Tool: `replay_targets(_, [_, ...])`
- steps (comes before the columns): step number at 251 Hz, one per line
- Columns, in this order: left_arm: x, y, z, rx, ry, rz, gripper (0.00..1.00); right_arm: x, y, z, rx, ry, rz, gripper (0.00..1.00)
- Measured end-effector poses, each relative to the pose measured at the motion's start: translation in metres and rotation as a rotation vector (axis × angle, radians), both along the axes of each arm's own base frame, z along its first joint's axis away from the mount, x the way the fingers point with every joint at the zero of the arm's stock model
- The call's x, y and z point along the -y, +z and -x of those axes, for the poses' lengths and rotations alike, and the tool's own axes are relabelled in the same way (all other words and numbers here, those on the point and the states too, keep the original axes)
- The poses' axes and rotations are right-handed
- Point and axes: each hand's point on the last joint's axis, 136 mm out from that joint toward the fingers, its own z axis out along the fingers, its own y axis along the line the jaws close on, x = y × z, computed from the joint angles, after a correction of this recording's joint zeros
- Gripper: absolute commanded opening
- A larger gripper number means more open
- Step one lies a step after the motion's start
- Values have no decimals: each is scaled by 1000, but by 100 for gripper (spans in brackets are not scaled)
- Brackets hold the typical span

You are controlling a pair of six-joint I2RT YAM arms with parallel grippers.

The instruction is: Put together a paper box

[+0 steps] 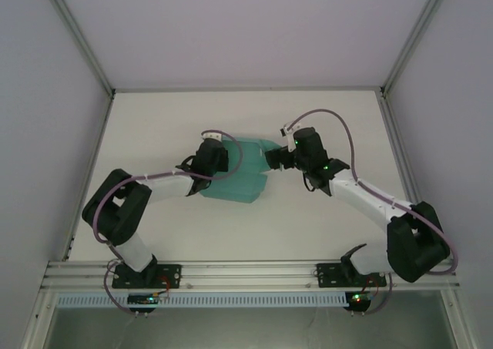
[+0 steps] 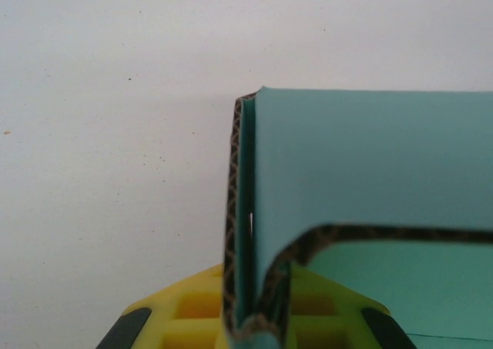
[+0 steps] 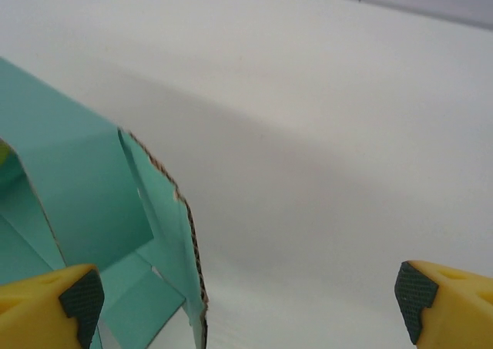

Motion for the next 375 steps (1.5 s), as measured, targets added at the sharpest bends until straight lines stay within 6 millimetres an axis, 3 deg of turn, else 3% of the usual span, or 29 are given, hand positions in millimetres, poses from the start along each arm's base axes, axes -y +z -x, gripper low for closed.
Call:
replay_targets(26, [1, 0, 0, 0, -2, 1, 0, -2, -1, -10, -1, -15, 5, 99])
replay_targets(89, [3, -2, 3, -10, -12, -4, 0, -25, -30, -38, -31, -5, 3, 99])
replay_targets(143, [0, -1, 2, -6, 12, -7, 0, -33, -26, -49, 0, -65, -80, 99])
replay_targets(168, [0, 5, -1, 11, 26, -8, 0, -28, -27, -41, -7, -76, -77, 99])
replay_targets(220, [-6, 14, 0, 20, 44, -18, 0, 2, -26, -6, -66, -112, -13, 99])
replay_targets(269, [-7, 18, -2, 23, 53, -27, 0, 18, -58, 17, -170, -139, 50, 99])
replay_targets(323, [-8, 18, -2, 16, 55, -33, 0, 18, -87, 14, -232, -150, 94, 99])
replay_targets(375, [-8, 16, -2, 7, 47, -28, 0, -1, -79, -4, -193, -107, 10, 99])
